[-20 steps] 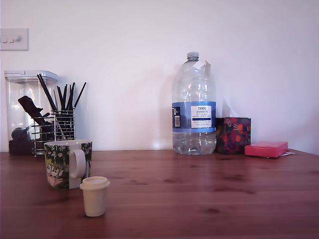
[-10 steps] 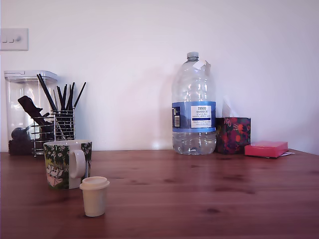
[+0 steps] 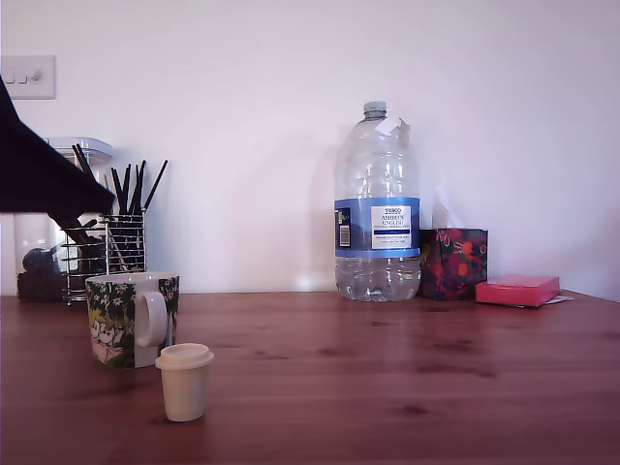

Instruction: Pick up the coffee capsules from the table one by one and drop them inside the nearest coffee cup

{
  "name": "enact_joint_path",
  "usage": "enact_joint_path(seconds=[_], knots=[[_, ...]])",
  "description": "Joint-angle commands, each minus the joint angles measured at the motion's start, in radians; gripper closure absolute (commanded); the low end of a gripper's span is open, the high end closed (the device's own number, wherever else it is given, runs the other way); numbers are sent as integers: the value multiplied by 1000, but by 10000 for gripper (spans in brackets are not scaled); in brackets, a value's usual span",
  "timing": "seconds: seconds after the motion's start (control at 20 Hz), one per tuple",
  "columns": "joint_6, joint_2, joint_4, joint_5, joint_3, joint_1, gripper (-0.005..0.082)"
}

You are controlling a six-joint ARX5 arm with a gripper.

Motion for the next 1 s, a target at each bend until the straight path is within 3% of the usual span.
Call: enact_joint_path(seconds=[0.0,0.3,0.5,0.55,0.6,0.75,0.8,0.95], knots=[[15,2,18,-43,-28,-4,791],[7,0,223,-66,-195,-5,791],[2,3,237,-68,-226,-5,788],[2,3,237,-68,-226,-5,755],[1,3,237,-68,-226,-5,657],[-16,5,256,-107,-226,-5,155],[-13,11,270,-110,-226,-5,83],[-11,61,321,-118,-226,-5,77]])
